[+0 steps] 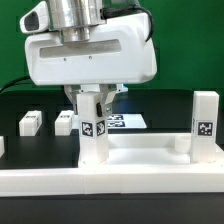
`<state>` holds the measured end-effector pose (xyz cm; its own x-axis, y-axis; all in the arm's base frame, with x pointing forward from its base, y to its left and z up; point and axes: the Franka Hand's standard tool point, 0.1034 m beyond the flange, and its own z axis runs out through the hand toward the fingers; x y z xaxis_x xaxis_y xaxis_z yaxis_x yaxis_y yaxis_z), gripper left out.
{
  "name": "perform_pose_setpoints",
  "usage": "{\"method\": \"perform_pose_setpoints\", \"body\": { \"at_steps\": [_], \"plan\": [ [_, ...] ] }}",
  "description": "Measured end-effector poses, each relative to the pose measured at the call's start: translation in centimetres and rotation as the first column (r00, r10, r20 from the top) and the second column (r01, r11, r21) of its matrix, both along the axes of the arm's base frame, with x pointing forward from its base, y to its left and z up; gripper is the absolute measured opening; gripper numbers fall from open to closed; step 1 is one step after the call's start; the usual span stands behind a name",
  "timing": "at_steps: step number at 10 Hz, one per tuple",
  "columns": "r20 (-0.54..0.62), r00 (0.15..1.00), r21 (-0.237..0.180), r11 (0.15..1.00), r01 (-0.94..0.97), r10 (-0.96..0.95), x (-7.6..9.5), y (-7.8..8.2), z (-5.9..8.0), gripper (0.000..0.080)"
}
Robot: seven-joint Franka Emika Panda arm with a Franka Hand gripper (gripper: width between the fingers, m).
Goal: Assemble desk
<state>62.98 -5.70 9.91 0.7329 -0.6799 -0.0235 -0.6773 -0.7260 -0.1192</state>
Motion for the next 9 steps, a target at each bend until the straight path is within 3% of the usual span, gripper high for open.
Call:
{"method": "perform_pose_setpoints", "body": {
  "at_steps": [2,4,6,9],
  "plan": [
    [-0.052,0.926,0.022,0.927,0.375,-0.374,-0.09,0.39,-0.02,0.029],
    [-0.113,0.705,0.064,0.703,0.709,-0.7,0.14,0.69,-0.01,0.029],
    [-0.149,0.523,0.067,0.519,0.852,-0.839,0.36,0.59,0.13,0.029],
    [-0.167,0.415,0.047,0.413,0.91,-0.895,0.18,0.3,0.06,0.029]
  ]
}}
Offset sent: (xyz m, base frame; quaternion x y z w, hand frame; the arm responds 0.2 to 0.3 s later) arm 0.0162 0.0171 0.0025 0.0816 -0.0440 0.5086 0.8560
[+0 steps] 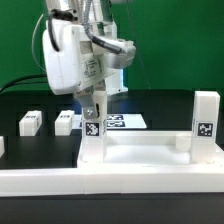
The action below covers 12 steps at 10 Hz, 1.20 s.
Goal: Assemble desk
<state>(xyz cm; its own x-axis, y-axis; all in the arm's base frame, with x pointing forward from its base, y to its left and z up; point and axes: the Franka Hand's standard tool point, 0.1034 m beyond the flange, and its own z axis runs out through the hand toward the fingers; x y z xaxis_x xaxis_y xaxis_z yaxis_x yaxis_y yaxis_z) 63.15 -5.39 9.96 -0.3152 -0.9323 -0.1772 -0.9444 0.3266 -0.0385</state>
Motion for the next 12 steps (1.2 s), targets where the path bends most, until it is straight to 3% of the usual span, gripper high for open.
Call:
{"method": "perform_pose_setpoints", "body": {
  "at_steps": [4,6,7,8,10,11,12],
  "plan": [
    [-0.007,0.999,0.001,0.999,0.041,-0.041,-0.1,-0.1,-0.1,0.0292],
    [-0.006,0.999,0.001,0.999,0.04,-0.04,-0.1,0.0,0.0,0.0583],
    [0.005,0.999,0.003,0.999,0.032,-0.032,0.2,0.4,0.7,0.0583],
    [0.026,0.999,0.009,1.0,0.027,-0.027,0.6,0.8,2.1,0.0636],
    [0.054,0.998,0.023,1.0,0.019,-0.02,1.0,2.6,4.5,0.0645],
    [0.065,0.998,0.027,1.0,0.009,-0.011,1.2,3.4,5.1,0.0645],
    [0.063,0.998,0.025,1.0,0.007,-0.008,1.1,3.2,4.8,0.0649]
  ]
}}
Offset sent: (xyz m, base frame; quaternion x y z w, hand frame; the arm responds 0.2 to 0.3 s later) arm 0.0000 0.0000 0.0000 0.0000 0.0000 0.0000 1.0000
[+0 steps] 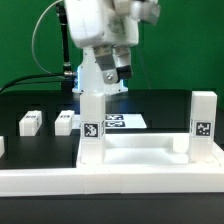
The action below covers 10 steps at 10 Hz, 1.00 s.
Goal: Assemble desk
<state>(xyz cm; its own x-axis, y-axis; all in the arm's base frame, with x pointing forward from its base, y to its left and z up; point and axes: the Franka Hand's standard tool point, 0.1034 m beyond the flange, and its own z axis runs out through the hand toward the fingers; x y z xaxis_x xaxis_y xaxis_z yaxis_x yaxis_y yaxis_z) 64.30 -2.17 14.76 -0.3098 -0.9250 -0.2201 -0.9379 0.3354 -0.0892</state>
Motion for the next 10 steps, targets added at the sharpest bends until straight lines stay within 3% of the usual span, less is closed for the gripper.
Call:
{"method": "perform_pose_setpoints", "body": {
  "at_steps": [5,7,8,10],
  "plan": [
    [-0.005,1.0,0.0,1.0,-0.009,0.009,-0.2,0.5,-0.3,0.0649],
    [-0.036,0.998,0.001,0.999,-0.046,0.046,-3.0,3.9,-1.6,0.0649],
    [-0.057,0.997,-0.007,0.999,-0.05,0.049,-4.8,4.2,-2.8,0.0649],
    [-0.069,0.996,-0.007,0.999,-0.05,0.049,-5.3,4.2,-3.3,0.0649]
  ]
}}
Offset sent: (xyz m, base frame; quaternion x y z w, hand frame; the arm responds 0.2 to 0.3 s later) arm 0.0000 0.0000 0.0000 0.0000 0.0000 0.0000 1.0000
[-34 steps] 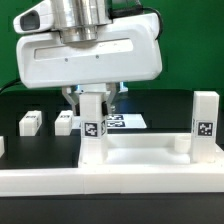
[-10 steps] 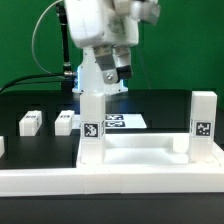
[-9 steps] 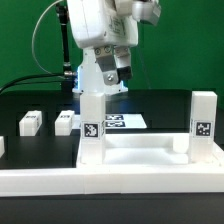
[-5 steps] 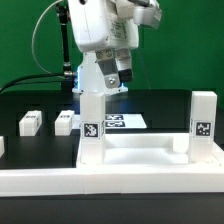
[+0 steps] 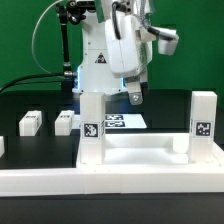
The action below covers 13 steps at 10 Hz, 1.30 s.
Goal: Assemble desk
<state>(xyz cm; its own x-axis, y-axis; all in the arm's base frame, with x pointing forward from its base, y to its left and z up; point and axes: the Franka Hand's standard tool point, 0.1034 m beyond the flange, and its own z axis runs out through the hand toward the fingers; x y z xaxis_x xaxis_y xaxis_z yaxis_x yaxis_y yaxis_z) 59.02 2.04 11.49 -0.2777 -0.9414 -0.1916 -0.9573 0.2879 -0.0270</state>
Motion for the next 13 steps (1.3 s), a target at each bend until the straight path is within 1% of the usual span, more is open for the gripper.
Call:
{"method": "perform_pose_setpoints", "body": {
  "at_steps": [3,4,5,6,7,8,9,10,11,13],
  "plan": [
    [-0.002,1.0,-0.001,1.0,0.0,0.0,-0.1,0.0,-0.1,0.0649],
    [0.014,1.0,-0.007,1.0,0.001,-0.001,-0.1,0.0,-0.4,0.0649],
    [0.036,0.999,-0.024,1.0,-0.001,0.002,-1.4,-0.1,-1.8,0.0649],
    [0.034,0.999,-0.029,0.999,-0.024,0.025,-3.4,-0.2,-3.4,0.0649],
    [0.057,0.998,-0.053,0.998,-0.027,0.03,-5.0,-0.7,-4.9,0.0649],
    [0.081,0.996,-0.086,0.996,-0.028,0.035,-6.5,-1.1,-6.9,0.0649],
    [0.063,0.997,-0.084,0.996,-0.033,0.038,-7.4,-0.9,-8.5,0.0649],
    [0.045,0.998,-0.079,0.996,-0.04,0.044,-7.4,-0.6,-9.4,0.0649],
    [0.018,0.999,-0.054,0.998,-0.044,0.045,-7.3,-0.1,-9.8,0.0649],
    [-0.006,0.999,-0.024,0.999,-0.042,0.042,-7.1,0.7,-10.0,0.0649]
  ]
}}
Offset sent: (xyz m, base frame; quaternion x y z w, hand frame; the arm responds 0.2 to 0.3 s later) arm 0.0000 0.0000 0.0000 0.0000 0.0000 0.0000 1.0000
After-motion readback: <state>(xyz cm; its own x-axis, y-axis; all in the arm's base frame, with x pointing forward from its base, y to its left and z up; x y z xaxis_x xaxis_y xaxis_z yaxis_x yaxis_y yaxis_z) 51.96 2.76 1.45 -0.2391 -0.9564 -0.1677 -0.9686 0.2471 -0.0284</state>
